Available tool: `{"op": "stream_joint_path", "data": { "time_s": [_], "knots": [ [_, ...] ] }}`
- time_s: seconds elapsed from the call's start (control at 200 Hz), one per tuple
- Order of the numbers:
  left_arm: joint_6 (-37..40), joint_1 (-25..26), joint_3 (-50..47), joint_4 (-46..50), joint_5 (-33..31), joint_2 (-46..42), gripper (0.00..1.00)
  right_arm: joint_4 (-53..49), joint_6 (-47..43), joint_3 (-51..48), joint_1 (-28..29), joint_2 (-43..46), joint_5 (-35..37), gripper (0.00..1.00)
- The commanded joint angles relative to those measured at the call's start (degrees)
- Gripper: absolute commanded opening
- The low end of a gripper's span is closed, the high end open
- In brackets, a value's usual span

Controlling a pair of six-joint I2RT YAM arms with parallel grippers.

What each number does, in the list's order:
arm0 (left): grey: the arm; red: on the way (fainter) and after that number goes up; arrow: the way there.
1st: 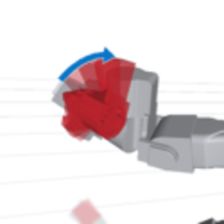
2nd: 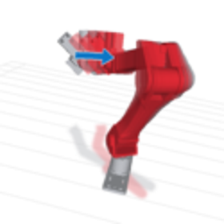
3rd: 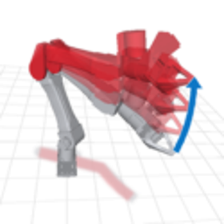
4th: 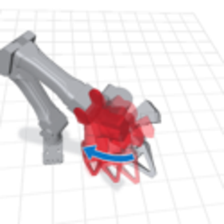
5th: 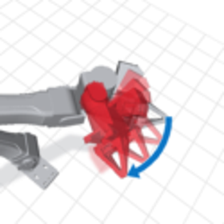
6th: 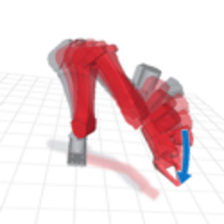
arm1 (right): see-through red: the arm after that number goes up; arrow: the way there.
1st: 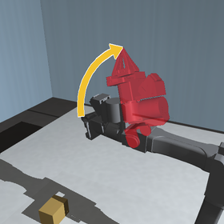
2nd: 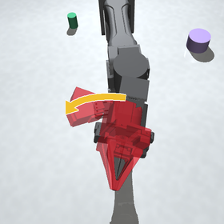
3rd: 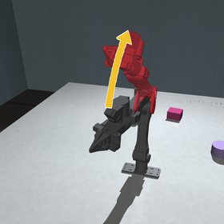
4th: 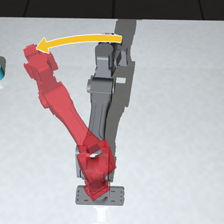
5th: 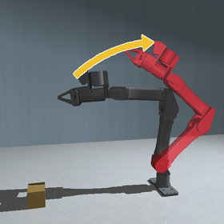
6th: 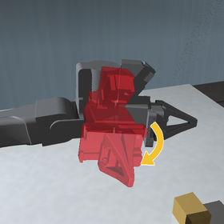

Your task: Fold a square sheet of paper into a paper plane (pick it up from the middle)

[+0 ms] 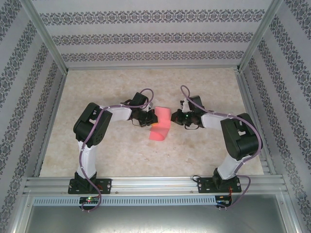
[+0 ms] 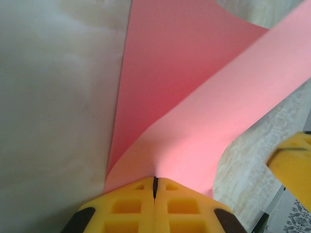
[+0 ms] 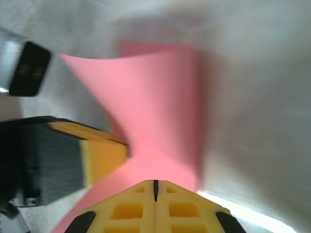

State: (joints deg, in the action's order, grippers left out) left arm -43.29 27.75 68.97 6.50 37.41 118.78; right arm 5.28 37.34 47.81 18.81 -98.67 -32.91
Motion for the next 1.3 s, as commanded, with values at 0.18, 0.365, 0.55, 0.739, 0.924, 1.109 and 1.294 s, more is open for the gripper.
{"op": "stream_joint_path", "data": {
  "time_s": [0.18,0.365,0.55,0.739,0.924,1.109,1.294],
  "knots": [
    [0.45,-0.23,-6.25,17.49,-13.25,8.17,0.0,3.16,2.21,6.83,2.08,-9.7,-1.02,0.0],
    [-0.03,-0.23,-6.72,17.14,-13.08,8.3,0.0,3.06,0.57,3.92,-1.5,-10.62,0.77,0.0],
    [0.3,-0.23,-7.0,16.88,-12.94,8.14,0.0,2.59,-0.77,0.76,-7.13,-7.95,2.39,0.0],
    [0.51,-0.22,-6.81,16.79,-12.85,8.16,0.0,1.58,-0.85,1.24,-5.71,-2.47,3.2,0.0],
    [0.57,-0.23,-6.55,16.96,-12.91,8.27,0.0,2.21,0.73,4.8,-0.02,-5.74,1.93,0.0],
    [0.44,-0.17,-6.68,17.14,-13.04,8.29,0.0,3.71,3.05,8.85,0.82,-11.73,0.66,0.0],
    [0.56,-0.22,-7.12,16.74,-12.76,8.31,0.0,3.51,3.53,8.45,-3.42,-14.38,2.91,0.0]
  ]
}}
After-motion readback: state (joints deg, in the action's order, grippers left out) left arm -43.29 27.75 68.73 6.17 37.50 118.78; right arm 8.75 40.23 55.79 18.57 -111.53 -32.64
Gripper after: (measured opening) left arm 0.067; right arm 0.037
